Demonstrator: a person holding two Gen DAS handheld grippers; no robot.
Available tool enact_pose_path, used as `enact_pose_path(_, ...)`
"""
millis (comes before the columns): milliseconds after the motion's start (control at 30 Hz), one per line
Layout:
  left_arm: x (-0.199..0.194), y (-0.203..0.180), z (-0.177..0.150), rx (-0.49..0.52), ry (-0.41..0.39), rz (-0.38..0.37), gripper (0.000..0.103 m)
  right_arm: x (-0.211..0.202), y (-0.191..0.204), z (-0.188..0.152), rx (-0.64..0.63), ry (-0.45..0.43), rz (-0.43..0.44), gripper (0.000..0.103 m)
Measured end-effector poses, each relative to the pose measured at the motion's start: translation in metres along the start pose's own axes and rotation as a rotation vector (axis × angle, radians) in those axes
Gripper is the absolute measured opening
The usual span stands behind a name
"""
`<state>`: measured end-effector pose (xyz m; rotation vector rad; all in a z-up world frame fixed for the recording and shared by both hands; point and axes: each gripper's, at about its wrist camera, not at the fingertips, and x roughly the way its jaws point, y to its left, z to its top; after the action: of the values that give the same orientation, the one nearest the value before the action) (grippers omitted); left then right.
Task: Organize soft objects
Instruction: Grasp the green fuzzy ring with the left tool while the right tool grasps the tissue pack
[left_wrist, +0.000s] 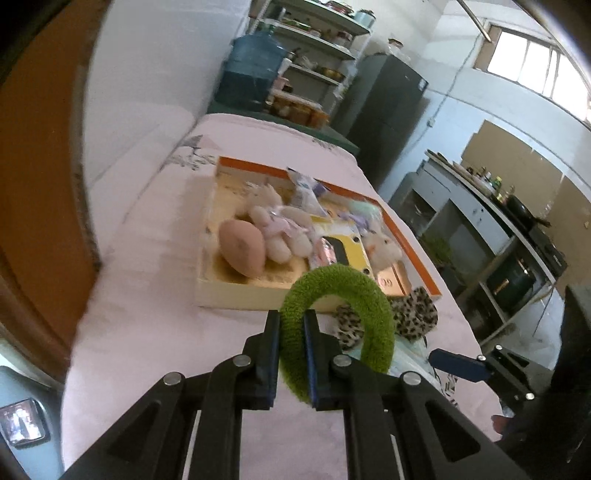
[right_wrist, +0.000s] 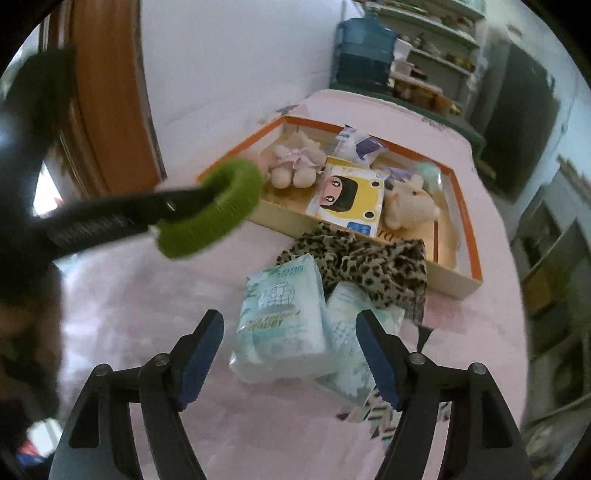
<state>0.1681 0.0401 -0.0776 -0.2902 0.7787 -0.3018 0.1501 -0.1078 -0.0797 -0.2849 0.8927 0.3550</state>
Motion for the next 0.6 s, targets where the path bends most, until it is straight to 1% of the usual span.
enact_pose_path(100,-0.009,0.009,0.002,-0.019,-0.012,0.01,0.012,0.007,0.013,0.0,-0.087,0.0,-0.07,0.076)
enact_pose_path(167,-0.011,0.013,0.003,-0.027,-0.013,0.014,0.012,0.009,0.021,-0.003,-0.137,-0.007,-0.094,0.07)
enact_pose_path(200,-0.011,0.014,0.002,-0.03,-0.013,0.015,0.012,0.009,0.023,-0.004,-0.154,-0.01,-0.102,0.058)
enact_pose_path(233,-0.01,0.016,0.002,-0.034,-0.011,0.015,0.012,0.009,0.024,-0.004,-0.163,-0.011,-0.103,0.049)
enact_pose_path(333,-0.008,0.019,0.0,-0.044,-0.005,0.009,0.012,0.008,0.023,-0.005,-0.161,-0.016,-0.1,0.047)
enact_pose_path(467,-0.007,0.018,-0.002,-0.043,-0.004,0.004,0.012,0.002,0.015,-0.003,-0.111,-0.037,-0.049,0.047)
enact_pose_path(600,-0.009,0.017,-0.001,-0.042,-0.011,0.003,0.012,-0.01,0.008,0.001,-0.065,-0.071,-0.017,0.046)
